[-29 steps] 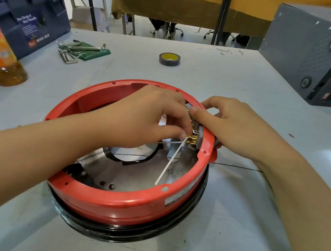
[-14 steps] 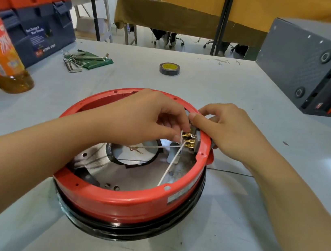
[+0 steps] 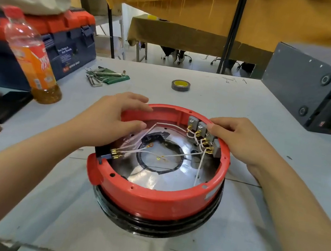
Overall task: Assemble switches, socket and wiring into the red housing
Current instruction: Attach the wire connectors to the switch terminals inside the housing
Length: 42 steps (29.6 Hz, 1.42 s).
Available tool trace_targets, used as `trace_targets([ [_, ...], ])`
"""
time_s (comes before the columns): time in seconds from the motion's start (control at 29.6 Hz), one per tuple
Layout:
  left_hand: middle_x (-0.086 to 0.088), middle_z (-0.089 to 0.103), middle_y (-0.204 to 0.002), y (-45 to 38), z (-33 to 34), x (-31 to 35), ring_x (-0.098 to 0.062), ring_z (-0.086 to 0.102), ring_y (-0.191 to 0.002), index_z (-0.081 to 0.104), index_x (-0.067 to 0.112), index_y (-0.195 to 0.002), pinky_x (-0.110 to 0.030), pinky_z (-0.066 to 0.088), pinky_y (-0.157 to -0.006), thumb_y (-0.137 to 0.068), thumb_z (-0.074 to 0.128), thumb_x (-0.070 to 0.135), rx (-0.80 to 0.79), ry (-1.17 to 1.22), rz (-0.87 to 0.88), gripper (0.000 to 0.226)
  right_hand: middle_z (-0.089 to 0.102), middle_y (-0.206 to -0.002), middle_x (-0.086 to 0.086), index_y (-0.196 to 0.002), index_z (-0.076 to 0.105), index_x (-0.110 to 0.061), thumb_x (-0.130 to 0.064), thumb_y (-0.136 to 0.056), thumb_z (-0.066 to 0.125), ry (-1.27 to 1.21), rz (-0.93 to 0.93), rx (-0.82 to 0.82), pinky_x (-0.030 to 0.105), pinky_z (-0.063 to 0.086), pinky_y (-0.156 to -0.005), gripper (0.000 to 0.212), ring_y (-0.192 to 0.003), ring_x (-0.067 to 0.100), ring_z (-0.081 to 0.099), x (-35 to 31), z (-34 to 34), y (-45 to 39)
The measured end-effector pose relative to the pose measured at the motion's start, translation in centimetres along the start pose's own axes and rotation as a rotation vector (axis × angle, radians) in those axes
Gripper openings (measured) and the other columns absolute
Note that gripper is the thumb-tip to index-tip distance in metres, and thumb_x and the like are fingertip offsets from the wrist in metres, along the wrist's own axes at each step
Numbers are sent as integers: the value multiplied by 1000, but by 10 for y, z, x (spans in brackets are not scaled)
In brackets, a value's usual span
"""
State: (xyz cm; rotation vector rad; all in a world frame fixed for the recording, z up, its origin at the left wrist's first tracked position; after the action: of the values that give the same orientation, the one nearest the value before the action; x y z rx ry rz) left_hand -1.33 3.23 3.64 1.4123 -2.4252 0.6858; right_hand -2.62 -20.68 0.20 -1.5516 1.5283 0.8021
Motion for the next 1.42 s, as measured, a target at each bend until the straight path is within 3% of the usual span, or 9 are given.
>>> trace_targets([
  [0.1, 19, 44, -140, 9, 1, -16, -3, 43, -122, 59, 34, -122, -17, 28, -99, -88, 62, 26, -46, 31, -90, 35, 71, -79, 10, -87, 74, -24, -24, -92, 57, -4, 22, -1, 34, 54, -65, 17, -60, 21, 61, 1, 2, -1],
  [0.2, 21, 50, -133, 15, -2, -25, -2, 50, -116, 60, 37, -119, -21, 36, -98, -89, 61, 27, -7, 149, -143, 32, 67, -65, 6, -91, 74, -22, -24, -91, 58, -35, 30, -4, 22, 49, -51, 16, -50, 11, 56, 1, 6, -1],
  [0.34, 23, 63, -113, 22, -13, -42, 17, 57, -96, 64, 34, -111, -2, 43, -79, -92, 58, 20, 56, 339, -206, 25, 72, -78, 8, -88, 73, -25, -23, -87, 63, -85, 9, 23, 18, 50, -48, 11, -56, 23, 63, -1, 8, -3],
  [0.51, 19, 67, -102, 35, -28, -74, 7, 60, -97, 67, 34, -99, -17, 46, -84, -93, 54, 14, 86, 321, -266, 24, 72, -85, 9, -81, 74, -30, -22, -87, 63, -56, -17, 30, 41, 56, -72, 14, -84, 41, 65, -2, 8, -6],
  [0.64, 18, 67, -97, 46, -31, -105, 6, 59, -88, 69, 31, -99, -11, 41, -70, -90, 60, 17, 43, 149, -345, 19, 72, -89, 14, -85, 74, -27, -20, -87, 63, -38, -3, 41, 53, 52, -83, 13, -90, 44, 63, -3, 9, -7],
  [0.78, 7, 67, -97, 52, -27, -127, -2, 58, -85, 68, 29, -93, -20, 44, -71, -87, 64, 18, -3, 6, -409, 13, 72, -96, 2, -96, 71, -23, -16, -87, 62, -38, 5, 48, 36, 55, -79, 14, -85, 22, 68, -4, 10, -11],
  [0.95, 5, 65, -94, 50, -24, -138, -6, 58, -83, 69, 25, -94, -21, 43, -72, -86, 65, 19, 44, -20, -440, 11, 72, -92, -2, -102, 70, -18, -17, -87, 63, -45, 2, 61, 27, 52, -69, 17, -80, 14, 69, -4, 10, -10],
  [1.11, 7, 63, -82, 45, -20, -141, -3, 55, -73, 66, 24, -88, -14, 37, -56, -84, 68, 23, 134, -21, -482, 4, 73, -91, -2, -100, 70, -19, -17, -88, 62, -109, 24, 49, 26, 51, -67, 15, -78, 14, 69, -2, 11, -9],
  [1.42, 2, 70, -79, 44, -14, -154, -8, 64, -73, 70, 22, -79, -16, 45, -58, -80, 71, 11, 226, 253, -612, 12, 74, -89, -2, -97, 69, -22, -19, -89, 61, -107, 49, 19, 28, 52, -67, 12, -77, 15, 70, 0, 12, -9],
])
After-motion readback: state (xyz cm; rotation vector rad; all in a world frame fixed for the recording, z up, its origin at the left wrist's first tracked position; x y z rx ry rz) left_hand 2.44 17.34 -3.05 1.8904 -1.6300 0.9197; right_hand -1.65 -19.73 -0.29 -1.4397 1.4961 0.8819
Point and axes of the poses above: each hand's wrist, its own y-axis away from the middle knuckle, its own z-axis out of the palm, x = y × z, the point moved 6 cm from there along -y, towards the middle knuckle
